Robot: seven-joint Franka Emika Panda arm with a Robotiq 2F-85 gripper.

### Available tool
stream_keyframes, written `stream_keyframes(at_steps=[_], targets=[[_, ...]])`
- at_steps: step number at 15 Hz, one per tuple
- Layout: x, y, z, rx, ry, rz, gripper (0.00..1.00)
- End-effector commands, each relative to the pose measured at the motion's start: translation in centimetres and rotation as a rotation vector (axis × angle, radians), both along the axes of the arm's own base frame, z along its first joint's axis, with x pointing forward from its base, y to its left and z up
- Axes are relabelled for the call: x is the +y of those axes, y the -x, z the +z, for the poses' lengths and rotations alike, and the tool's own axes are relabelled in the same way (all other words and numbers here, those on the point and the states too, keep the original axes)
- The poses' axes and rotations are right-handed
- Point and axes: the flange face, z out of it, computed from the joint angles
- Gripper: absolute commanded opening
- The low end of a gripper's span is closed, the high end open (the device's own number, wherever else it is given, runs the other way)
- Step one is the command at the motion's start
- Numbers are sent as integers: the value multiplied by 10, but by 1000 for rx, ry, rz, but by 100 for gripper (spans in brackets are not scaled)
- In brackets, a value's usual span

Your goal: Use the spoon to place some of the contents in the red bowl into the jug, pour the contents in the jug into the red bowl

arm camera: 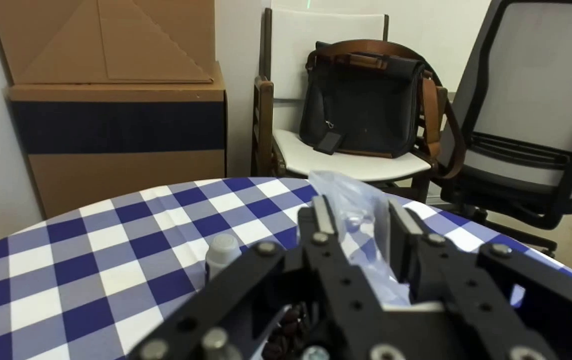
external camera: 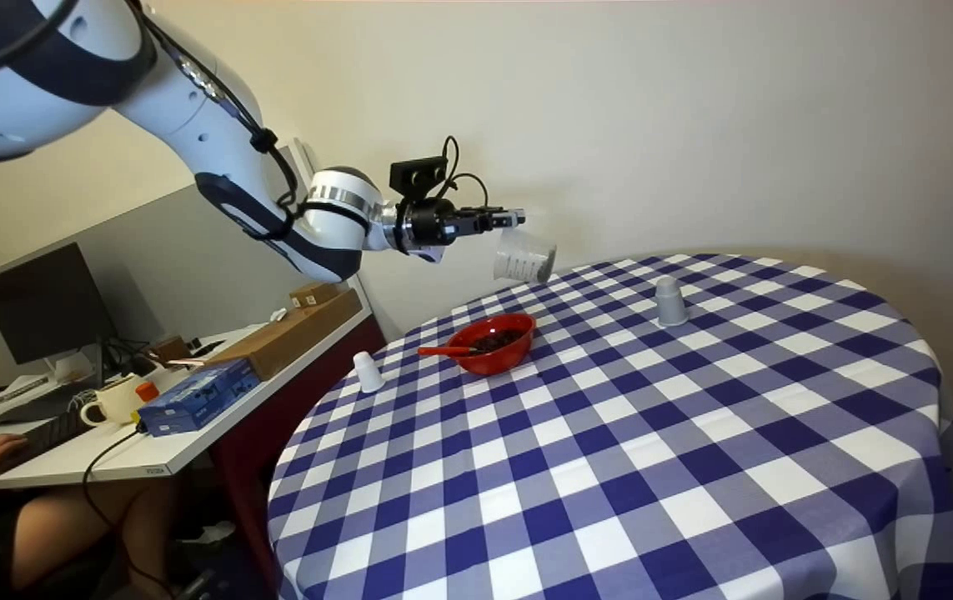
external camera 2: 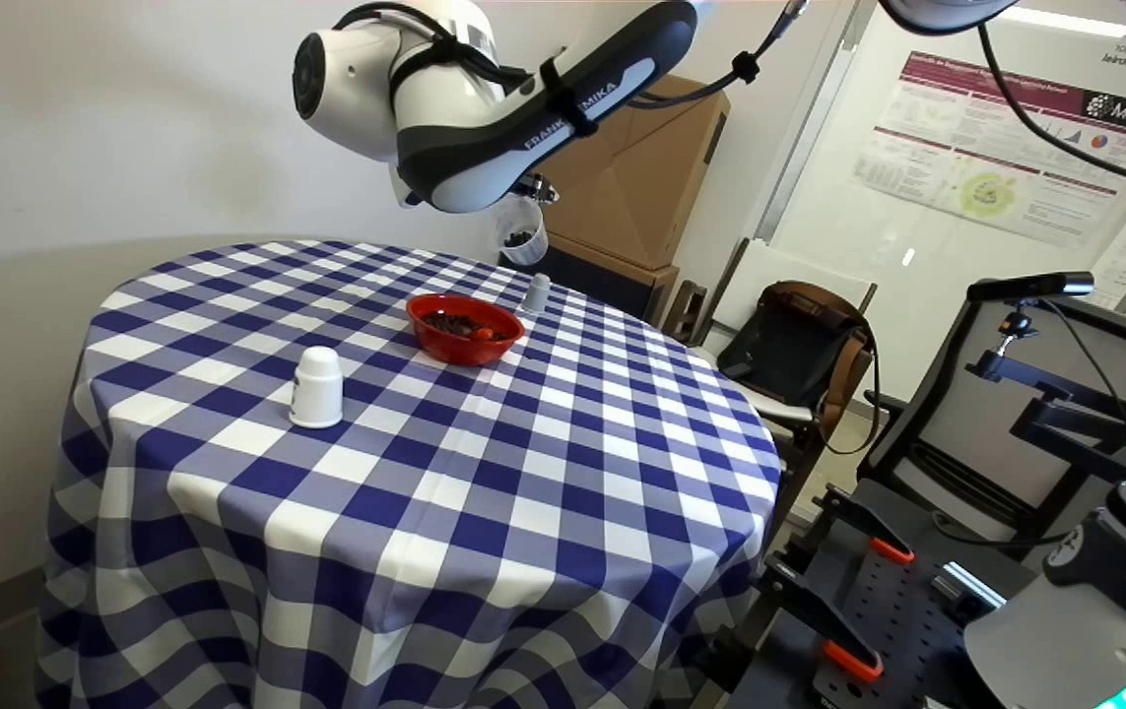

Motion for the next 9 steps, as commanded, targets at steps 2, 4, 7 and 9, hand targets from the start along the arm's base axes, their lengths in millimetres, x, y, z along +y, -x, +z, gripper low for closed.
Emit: stream_keyframes(at_steps=[2, 4, 7, 9], targets=[[21, -1, -13, -70, 140, 27, 12], [29, 2, -19, -87, 188, 47, 12], [38, 6, -26, -114, 260, 77, 12], [43, 8, -28, -129, 304, 93, 12]])
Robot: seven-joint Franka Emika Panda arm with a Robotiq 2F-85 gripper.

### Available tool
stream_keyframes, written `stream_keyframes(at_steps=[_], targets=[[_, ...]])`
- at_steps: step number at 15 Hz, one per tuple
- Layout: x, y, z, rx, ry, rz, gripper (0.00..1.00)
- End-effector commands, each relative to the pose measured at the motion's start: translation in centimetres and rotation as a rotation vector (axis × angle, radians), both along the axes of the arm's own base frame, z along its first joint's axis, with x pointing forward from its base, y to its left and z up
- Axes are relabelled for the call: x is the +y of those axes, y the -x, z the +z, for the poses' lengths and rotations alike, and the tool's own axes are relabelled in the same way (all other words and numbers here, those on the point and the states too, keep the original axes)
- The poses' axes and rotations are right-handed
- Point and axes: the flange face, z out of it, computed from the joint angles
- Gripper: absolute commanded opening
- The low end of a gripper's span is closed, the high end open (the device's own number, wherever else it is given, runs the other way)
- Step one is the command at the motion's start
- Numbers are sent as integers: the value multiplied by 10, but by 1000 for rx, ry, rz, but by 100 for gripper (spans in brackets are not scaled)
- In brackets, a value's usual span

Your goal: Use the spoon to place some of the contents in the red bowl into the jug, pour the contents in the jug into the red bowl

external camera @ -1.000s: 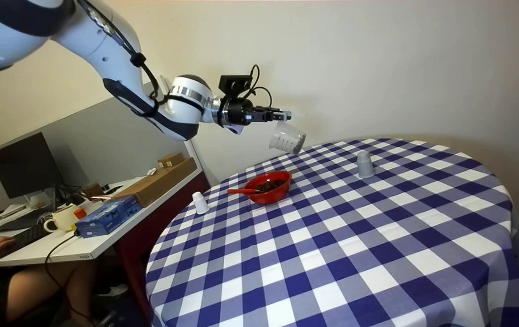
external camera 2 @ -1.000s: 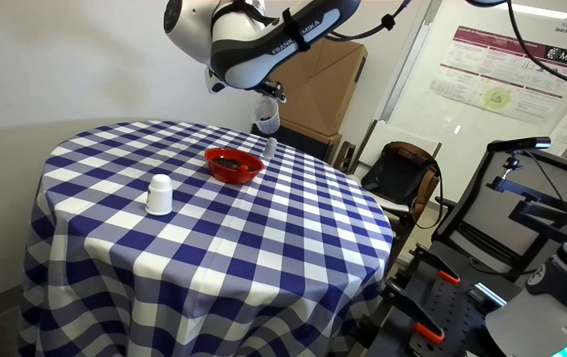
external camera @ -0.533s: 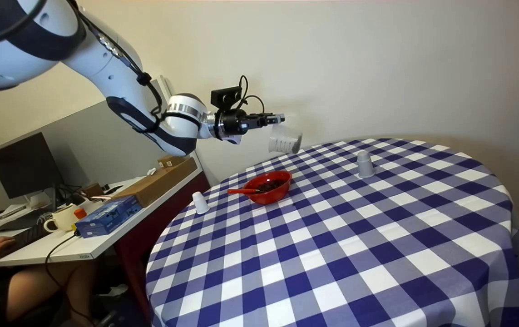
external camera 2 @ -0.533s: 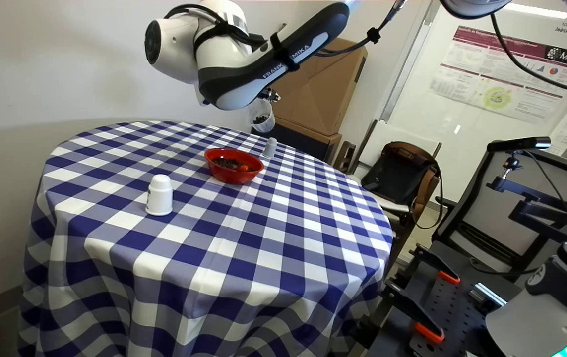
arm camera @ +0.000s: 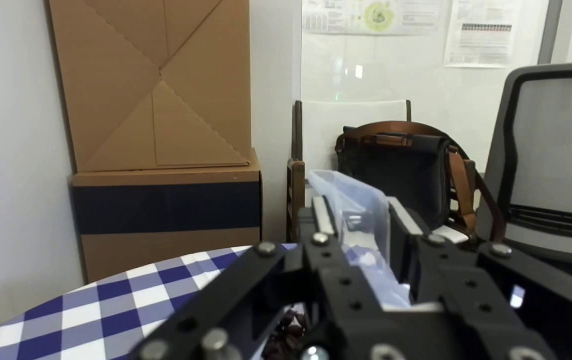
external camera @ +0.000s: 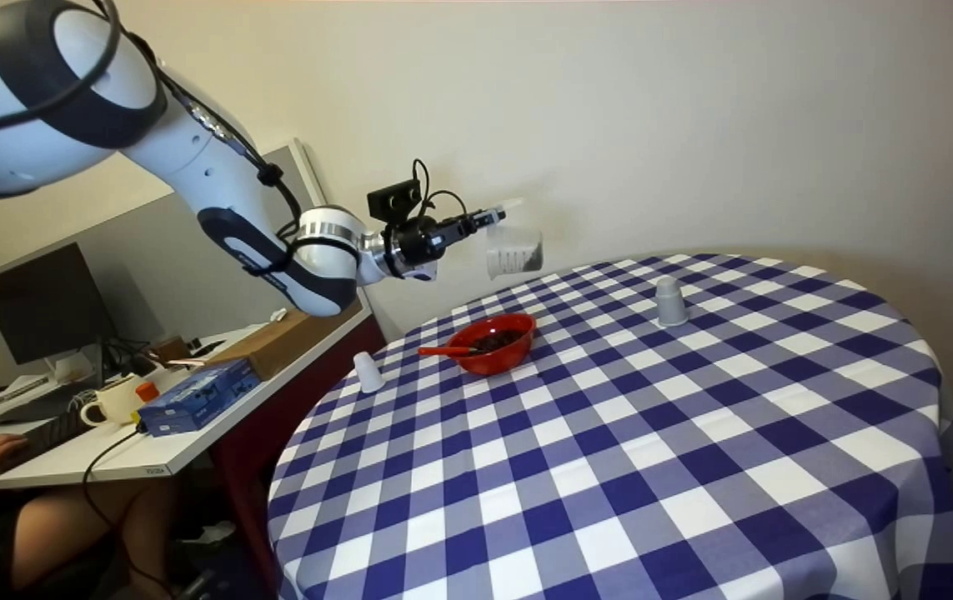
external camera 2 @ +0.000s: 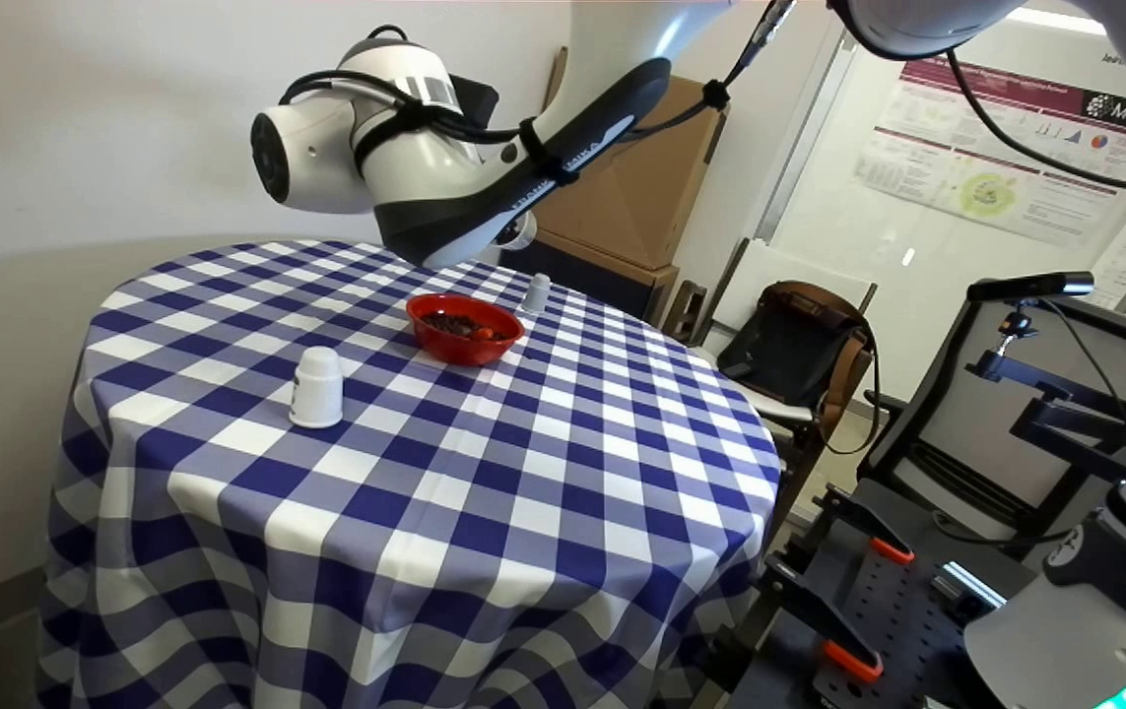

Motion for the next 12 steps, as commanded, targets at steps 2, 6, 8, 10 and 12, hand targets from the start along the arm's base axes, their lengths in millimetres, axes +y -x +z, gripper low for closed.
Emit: stream_keyframes(at_steps=[2, 6, 8, 10, 12], targets=[[11, 1, -1, -61, 119, 24, 12], [15, 3, 3, -94, 181, 41, 12], [15, 3, 6, -113, 209, 48, 12], [16, 3, 7, -134, 241, 58, 12], [17, 4, 10, -156, 272, 69, 12]])
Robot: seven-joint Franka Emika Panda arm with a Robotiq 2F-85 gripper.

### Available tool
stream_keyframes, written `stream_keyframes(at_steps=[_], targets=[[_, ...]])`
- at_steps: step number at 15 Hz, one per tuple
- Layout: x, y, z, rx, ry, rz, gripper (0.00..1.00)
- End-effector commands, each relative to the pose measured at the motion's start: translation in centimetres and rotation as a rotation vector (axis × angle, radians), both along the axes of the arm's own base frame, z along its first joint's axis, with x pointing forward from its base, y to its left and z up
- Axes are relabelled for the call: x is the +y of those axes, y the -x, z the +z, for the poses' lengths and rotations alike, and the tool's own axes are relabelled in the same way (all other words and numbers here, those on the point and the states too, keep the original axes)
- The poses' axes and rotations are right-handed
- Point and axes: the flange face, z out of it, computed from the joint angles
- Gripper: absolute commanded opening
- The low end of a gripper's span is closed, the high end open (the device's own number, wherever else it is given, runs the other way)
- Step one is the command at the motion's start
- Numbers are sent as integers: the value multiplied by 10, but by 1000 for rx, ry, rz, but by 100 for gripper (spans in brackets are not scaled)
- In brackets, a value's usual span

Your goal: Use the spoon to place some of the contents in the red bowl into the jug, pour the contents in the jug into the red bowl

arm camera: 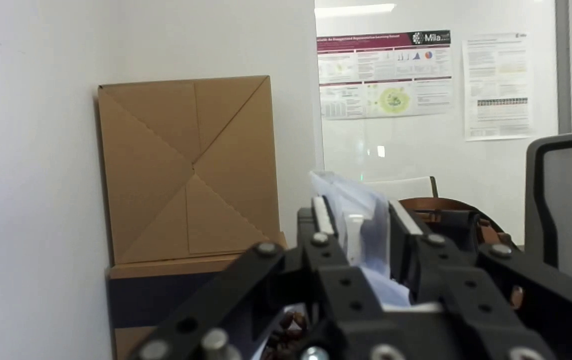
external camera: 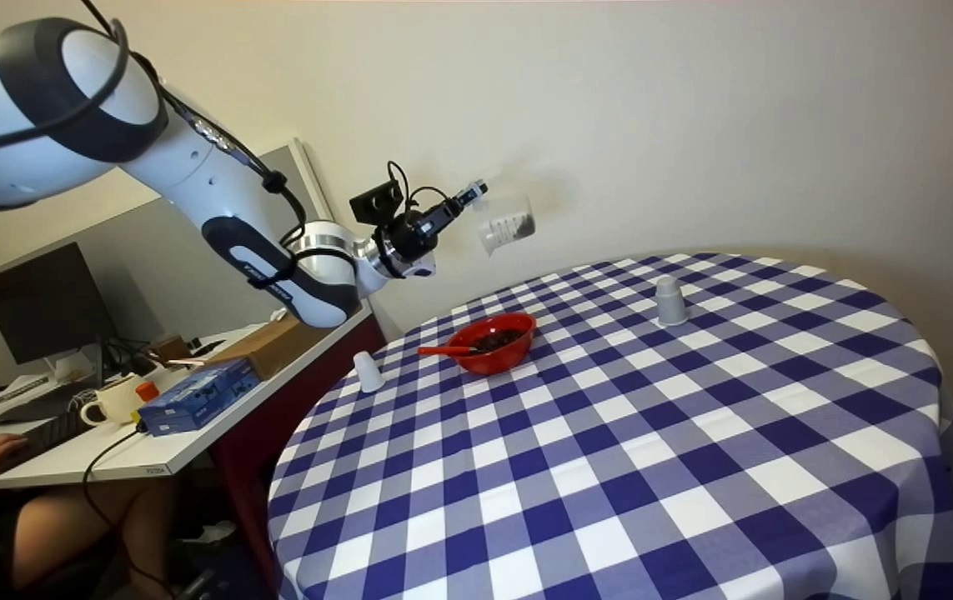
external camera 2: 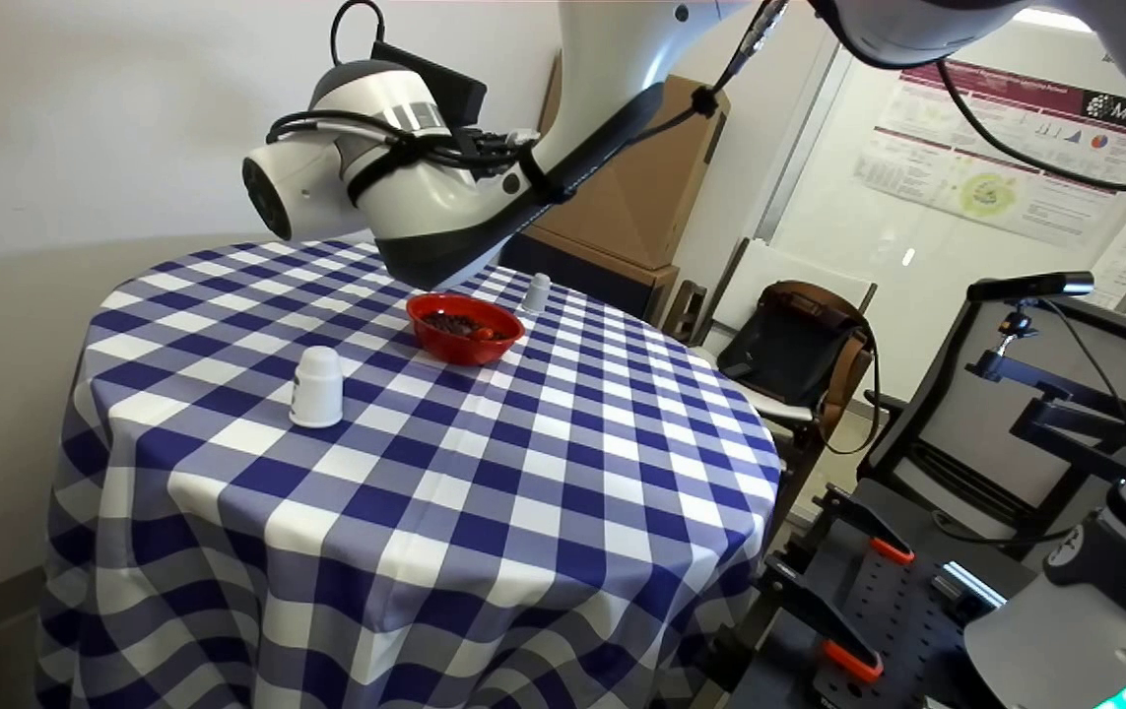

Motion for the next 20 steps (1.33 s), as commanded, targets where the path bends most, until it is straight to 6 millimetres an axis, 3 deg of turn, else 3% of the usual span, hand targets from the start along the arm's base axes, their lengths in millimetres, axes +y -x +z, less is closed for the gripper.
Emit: stream_keyframes(at_steps=[1, 20], targets=[[5, 2, 3, -58, 78, 17, 12], [5, 11, 24, -196, 254, 28, 12]])
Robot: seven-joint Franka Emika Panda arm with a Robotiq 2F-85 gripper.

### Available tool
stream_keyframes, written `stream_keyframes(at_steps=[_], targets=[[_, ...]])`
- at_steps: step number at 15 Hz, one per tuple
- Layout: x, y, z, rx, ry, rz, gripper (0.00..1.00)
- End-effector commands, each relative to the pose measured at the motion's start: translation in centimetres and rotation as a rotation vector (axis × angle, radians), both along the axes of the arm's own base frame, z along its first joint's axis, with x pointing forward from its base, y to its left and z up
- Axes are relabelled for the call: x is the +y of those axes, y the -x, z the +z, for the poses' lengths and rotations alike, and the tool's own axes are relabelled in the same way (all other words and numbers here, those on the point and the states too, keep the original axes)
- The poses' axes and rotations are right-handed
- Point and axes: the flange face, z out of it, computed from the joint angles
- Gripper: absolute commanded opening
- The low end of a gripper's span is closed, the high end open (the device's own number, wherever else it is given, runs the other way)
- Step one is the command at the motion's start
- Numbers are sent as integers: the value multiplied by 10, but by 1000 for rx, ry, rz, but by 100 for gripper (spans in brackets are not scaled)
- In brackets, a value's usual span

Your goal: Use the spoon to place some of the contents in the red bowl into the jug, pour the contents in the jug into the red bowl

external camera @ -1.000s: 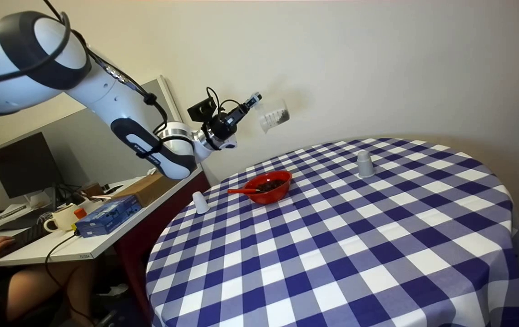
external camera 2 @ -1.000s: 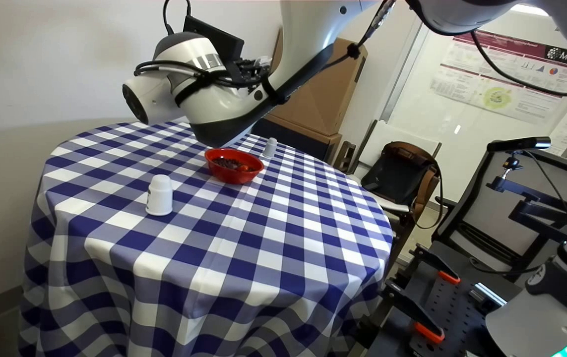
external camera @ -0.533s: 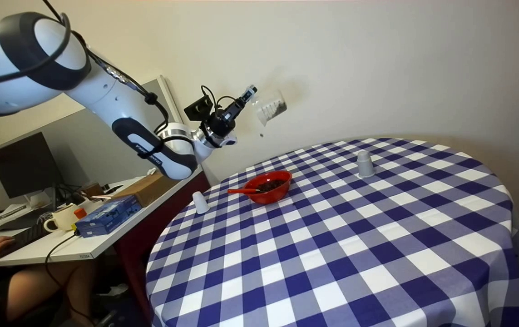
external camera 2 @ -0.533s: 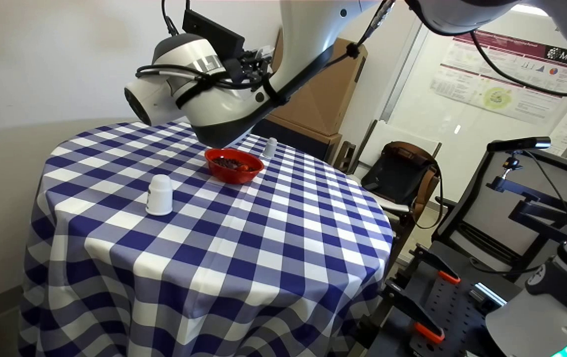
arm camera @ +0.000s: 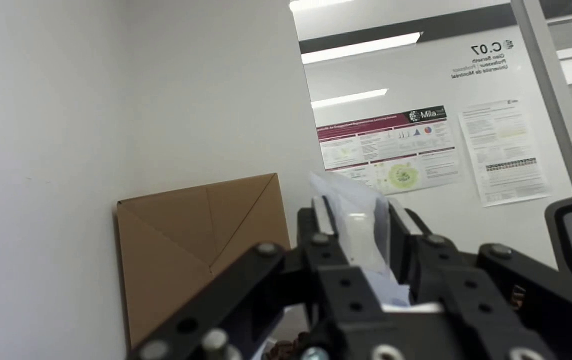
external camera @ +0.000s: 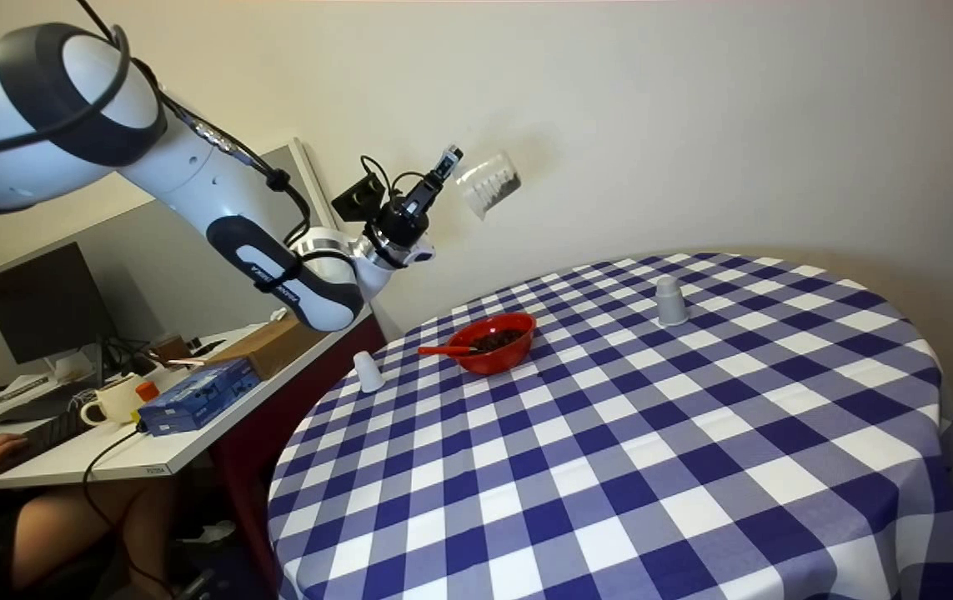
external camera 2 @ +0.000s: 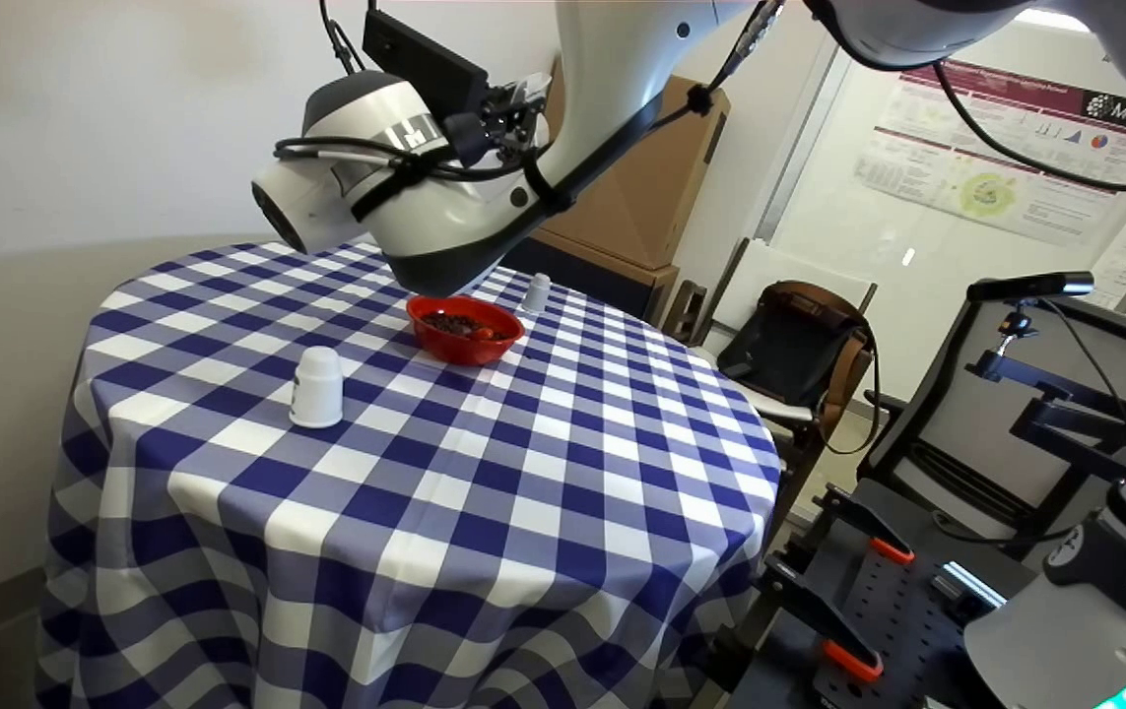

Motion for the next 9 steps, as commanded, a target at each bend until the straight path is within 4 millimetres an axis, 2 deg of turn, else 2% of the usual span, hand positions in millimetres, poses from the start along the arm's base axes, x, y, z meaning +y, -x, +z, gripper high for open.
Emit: stream_keyframes(at_steps=[1, 9], targets=[[2, 5, 2, -33, 57, 5, 12], [-2, 8, 3, -58, 101, 1, 11]])
